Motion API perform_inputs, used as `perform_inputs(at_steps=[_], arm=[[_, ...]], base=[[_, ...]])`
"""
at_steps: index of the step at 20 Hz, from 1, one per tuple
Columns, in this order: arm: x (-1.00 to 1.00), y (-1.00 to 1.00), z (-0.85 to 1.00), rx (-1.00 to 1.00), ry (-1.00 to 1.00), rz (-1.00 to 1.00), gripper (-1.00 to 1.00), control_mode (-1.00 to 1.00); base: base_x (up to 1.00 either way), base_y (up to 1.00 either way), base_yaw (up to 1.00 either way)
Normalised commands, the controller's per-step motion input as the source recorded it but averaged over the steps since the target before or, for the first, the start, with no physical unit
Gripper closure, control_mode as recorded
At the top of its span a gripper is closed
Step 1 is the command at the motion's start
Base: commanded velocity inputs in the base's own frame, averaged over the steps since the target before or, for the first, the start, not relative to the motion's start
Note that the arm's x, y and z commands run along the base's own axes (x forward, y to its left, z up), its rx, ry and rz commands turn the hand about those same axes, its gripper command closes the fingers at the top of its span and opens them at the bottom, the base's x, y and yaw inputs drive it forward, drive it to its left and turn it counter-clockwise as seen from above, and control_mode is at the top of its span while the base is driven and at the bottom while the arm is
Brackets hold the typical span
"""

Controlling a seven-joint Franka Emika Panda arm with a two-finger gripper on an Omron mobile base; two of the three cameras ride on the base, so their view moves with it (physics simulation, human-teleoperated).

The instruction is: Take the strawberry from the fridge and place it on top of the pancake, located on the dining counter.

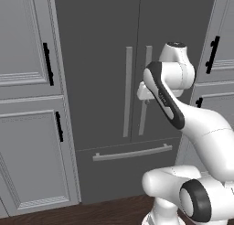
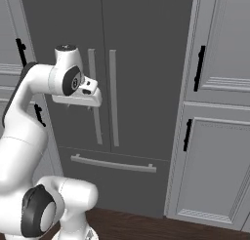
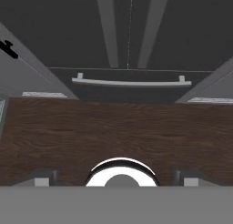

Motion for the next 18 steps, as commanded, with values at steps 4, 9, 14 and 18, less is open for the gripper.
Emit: perform_inputs(at_steps=[4, 9, 14, 18], arm=[[-0.04, -0.08, 0.00, 0.00, 0.00, -0.01, -1.00, -1.00], [0.33, -0.43, 0.00, 0.01, -0.07, 0.00, -1.00, -1.00], [0.90, -0.35, -0.01, 0.00, -0.16, 0.00, -1.00, -1.00], [1.00, -0.11, 0.00, 0.00, -0.13, 0.00, -1.00, -1.00]], base=[[-0.01, -0.02, 0.00], [0.00, 0.00, 0.00], [0.00, 0.00, 0.00], [0.00, 0.00, 0.00]])
